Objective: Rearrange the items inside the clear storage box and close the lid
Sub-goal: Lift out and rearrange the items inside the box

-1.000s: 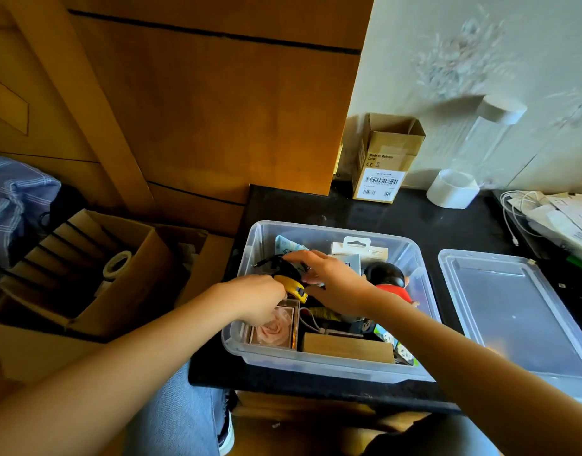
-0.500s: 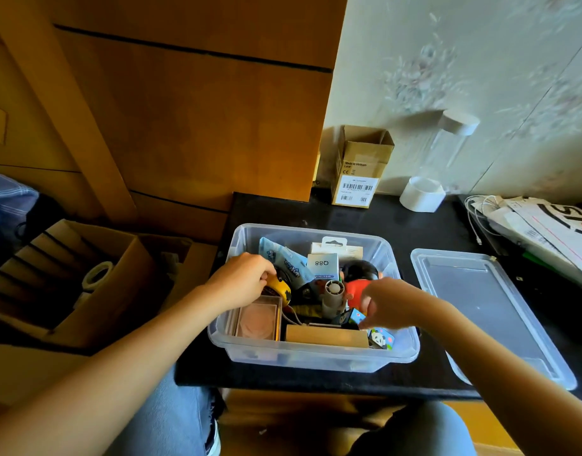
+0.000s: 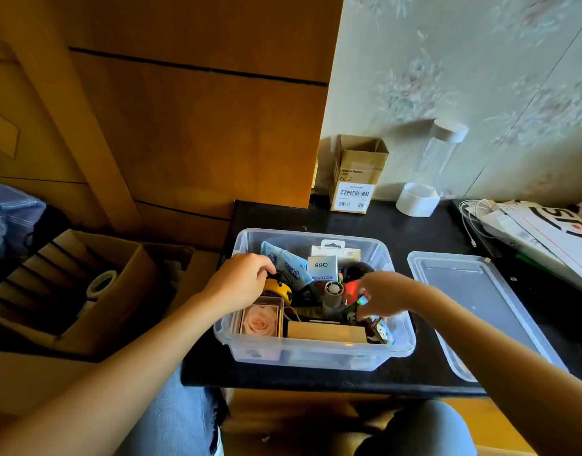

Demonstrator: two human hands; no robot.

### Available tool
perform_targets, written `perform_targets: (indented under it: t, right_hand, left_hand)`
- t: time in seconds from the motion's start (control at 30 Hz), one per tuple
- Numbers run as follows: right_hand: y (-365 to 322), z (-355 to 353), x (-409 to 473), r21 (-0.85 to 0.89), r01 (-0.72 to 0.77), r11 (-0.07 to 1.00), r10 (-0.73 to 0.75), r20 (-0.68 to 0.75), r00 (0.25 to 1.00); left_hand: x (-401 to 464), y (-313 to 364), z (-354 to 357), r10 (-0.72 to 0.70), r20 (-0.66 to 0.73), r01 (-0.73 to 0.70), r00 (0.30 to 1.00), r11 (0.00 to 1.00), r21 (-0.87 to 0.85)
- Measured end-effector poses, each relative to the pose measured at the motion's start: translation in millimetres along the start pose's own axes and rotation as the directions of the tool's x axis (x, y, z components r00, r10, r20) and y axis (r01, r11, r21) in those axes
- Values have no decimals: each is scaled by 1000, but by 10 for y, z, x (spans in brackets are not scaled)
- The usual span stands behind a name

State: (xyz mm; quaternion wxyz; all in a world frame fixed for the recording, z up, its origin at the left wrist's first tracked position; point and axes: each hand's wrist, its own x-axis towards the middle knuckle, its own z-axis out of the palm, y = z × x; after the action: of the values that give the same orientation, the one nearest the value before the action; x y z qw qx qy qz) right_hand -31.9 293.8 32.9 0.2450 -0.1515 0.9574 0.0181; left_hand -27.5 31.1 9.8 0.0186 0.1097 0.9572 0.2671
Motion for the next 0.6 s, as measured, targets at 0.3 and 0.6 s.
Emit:
perform_targets:
  t: [0.3,0.6]
  right_hand:
    - [153,-747,-472,370,169,914,-49,-311,949]
    - [-216,-416,-225,898,281,338,-29,-289,957]
  left_hand:
    - [19,424,17,46,128,36,991,819,-573]
    - [-90,338,-107,-79,262,271,962,394,-878]
